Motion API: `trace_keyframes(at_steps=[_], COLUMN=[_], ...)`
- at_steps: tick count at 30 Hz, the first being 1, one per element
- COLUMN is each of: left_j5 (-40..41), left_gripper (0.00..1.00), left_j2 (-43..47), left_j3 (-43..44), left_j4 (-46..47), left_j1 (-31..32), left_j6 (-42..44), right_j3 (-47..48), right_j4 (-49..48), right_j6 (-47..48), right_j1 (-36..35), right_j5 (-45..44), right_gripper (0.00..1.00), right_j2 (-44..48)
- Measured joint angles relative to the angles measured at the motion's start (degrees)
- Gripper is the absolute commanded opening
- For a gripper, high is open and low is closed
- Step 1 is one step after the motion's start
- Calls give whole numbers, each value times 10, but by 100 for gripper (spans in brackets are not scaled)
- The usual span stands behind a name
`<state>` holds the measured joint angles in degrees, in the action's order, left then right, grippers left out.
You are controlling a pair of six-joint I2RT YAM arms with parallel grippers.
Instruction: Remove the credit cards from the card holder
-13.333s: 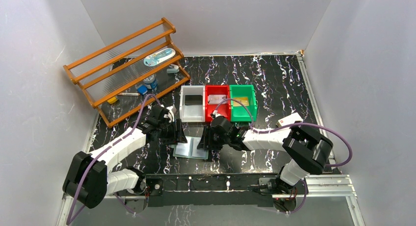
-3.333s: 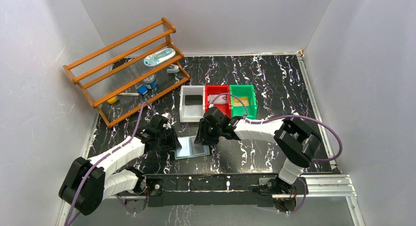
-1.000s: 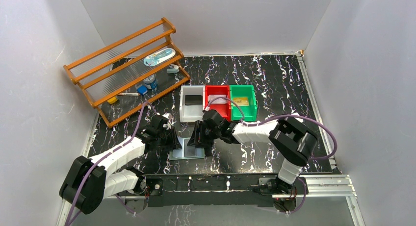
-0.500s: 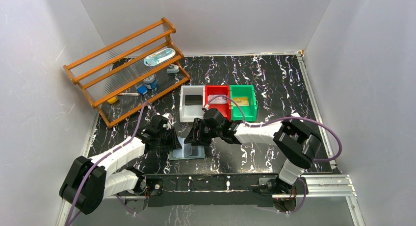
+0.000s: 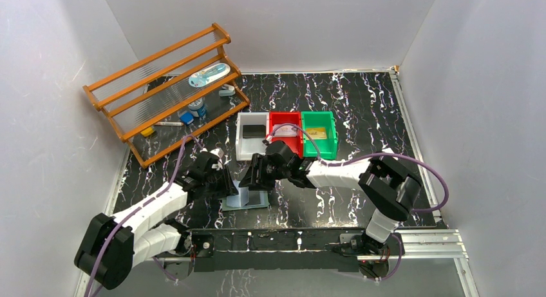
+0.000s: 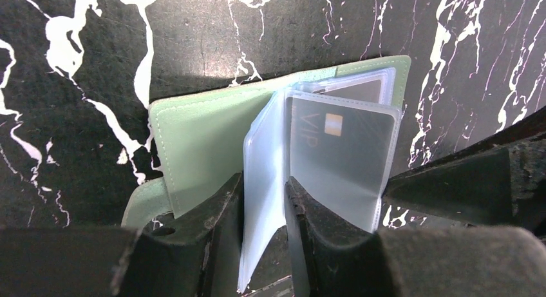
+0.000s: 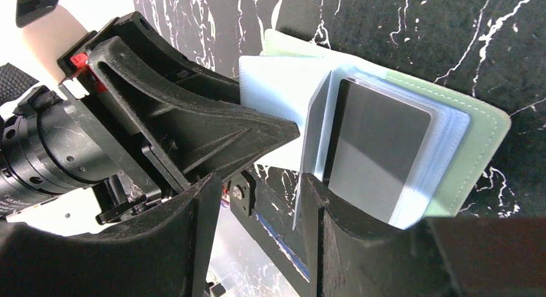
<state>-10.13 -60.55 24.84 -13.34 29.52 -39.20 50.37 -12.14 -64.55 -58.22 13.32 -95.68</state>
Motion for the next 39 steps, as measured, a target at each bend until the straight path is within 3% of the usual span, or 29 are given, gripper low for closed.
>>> trace_keyframes(at_steps=[22,28,32,34,39], left_j5=[104,156,198,193,132], left_gripper=[29,28,35,38,40], left_j2=[129,212,282,276,157], left_j3=[6,6,7,9,53], left_j4=[-88,-117,-159,-159,-117], left_j1=[0,0,0,0,0], left_j6=[-58,-108,-130,-121,-72], right_j3=[34,80,89,88,72], right_j4=[-22,-34,-42,-7,18], right_j6=[-17,-31,-33,-14,31], right_j1=[0,0,0,0,0], right_j5=[26,52,67,39,24], right_gripper=[57,57,57,56,49], right_j2=[-27,-92,-116,-101,-76])
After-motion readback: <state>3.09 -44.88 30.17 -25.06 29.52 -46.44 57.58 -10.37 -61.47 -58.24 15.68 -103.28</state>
